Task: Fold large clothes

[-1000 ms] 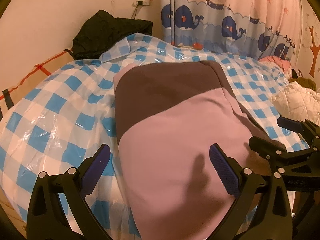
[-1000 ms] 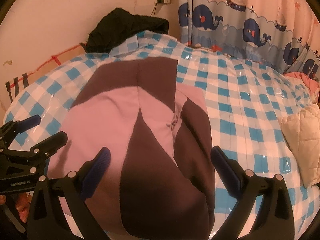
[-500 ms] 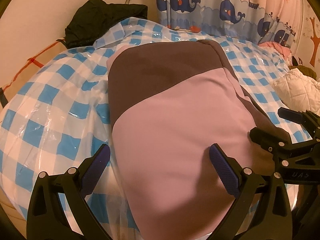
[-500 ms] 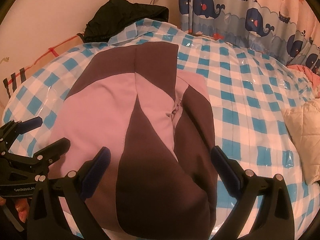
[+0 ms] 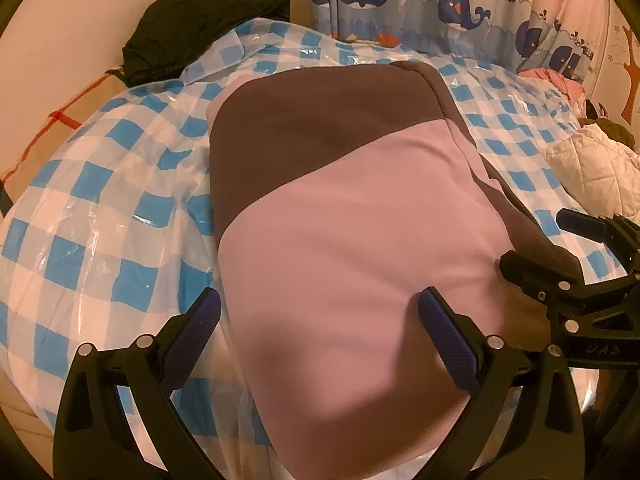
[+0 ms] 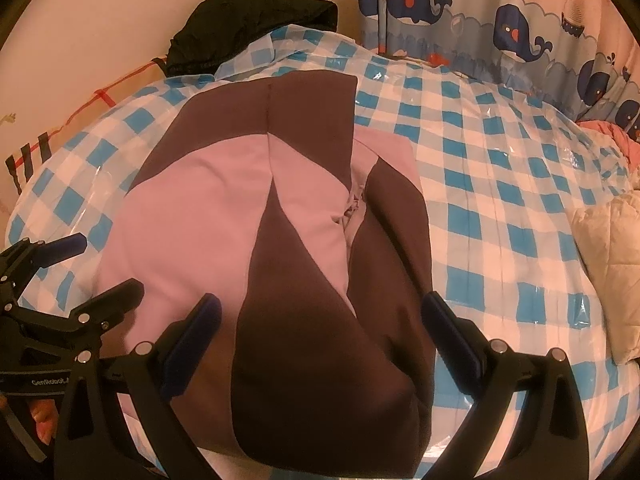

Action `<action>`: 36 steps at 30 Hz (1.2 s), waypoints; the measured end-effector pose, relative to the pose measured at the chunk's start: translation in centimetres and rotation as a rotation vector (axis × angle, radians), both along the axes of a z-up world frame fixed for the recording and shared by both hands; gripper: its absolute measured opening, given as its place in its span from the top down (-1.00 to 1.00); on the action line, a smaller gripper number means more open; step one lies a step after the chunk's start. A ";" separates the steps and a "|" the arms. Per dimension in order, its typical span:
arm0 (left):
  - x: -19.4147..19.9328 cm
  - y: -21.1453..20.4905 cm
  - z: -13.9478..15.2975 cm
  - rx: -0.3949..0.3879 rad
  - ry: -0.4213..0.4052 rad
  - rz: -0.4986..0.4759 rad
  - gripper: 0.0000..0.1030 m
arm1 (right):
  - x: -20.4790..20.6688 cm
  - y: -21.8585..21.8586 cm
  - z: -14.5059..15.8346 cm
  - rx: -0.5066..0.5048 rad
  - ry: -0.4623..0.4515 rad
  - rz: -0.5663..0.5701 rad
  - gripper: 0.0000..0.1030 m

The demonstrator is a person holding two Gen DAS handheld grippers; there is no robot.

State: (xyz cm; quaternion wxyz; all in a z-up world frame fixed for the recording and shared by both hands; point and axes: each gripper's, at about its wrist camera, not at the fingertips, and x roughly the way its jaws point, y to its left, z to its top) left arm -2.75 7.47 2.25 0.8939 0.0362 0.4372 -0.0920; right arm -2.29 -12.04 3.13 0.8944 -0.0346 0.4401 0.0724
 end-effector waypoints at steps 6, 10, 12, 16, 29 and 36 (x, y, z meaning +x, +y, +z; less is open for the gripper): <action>0.2 -0.4 0.3 0.016 0.047 -0.013 -0.85 | -0.5 0.1 0.6 -0.016 0.023 0.013 -0.86; 0.3 -0.5 0.3 0.014 0.054 -0.015 -0.85 | -0.6 0.2 0.5 -0.013 0.034 0.012 -0.86; 0.3 -0.5 0.2 0.015 0.056 -0.015 -0.85 | -0.6 0.2 0.4 -0.012 0.037 0.013 -0.86; 0.4 -0.6 0.2 0.014 0.056 -0.014 -0.85 | -0.6 0.2 0.4 -0.010 0.039 0.013 -0.86; 0.5 -0.3 -0.2 0.027 0.054 -0.011 -0.85 | -0.4 0.0 0.0 -0.002 0.047 0.017 -0.86; 0.6 -0.2 -0.2 0.038 0.047 -0.013 -0.85 | -0.3 0.0 0.0 -0.002 0.045 0.018 -0.86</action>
